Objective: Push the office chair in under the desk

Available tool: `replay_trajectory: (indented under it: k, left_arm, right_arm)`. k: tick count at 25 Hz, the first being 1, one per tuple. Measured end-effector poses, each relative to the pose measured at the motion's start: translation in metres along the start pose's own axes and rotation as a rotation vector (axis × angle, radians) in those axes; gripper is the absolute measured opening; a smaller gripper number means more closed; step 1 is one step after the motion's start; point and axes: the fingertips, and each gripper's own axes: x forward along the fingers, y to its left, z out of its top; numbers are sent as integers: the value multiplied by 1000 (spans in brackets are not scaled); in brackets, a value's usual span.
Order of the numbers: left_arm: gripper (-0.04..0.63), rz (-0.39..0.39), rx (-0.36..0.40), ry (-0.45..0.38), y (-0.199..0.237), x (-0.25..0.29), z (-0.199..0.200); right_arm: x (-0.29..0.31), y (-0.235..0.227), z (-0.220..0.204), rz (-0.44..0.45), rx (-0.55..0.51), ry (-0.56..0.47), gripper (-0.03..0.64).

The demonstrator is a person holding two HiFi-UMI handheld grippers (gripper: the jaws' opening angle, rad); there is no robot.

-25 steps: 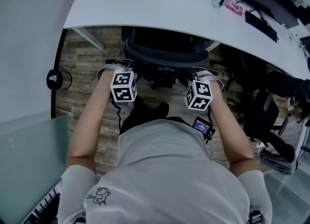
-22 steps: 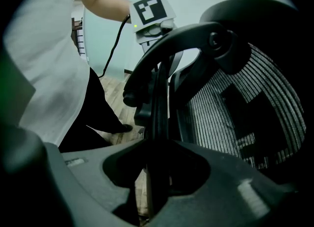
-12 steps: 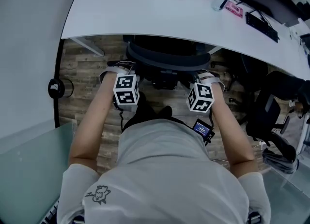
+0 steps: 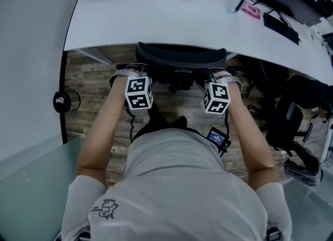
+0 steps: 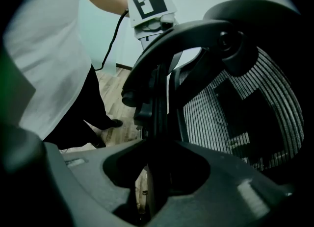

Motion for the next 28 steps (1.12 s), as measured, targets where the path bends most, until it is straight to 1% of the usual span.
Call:
replay_trajectory:
  k: [13,18,28]
  left_arm:
    - [104,4,10,3,49,12,-13]
    - [106,15,17,-1,57,14,-15]
    - [110,23,23,-8,58,13,-16]
  right_arm:
    - [21,-45,-1,-43,8,10,109]
    - [24,-53,-2,-49,3,9,109]
    - [25,-53,0,-65,2,16,112]
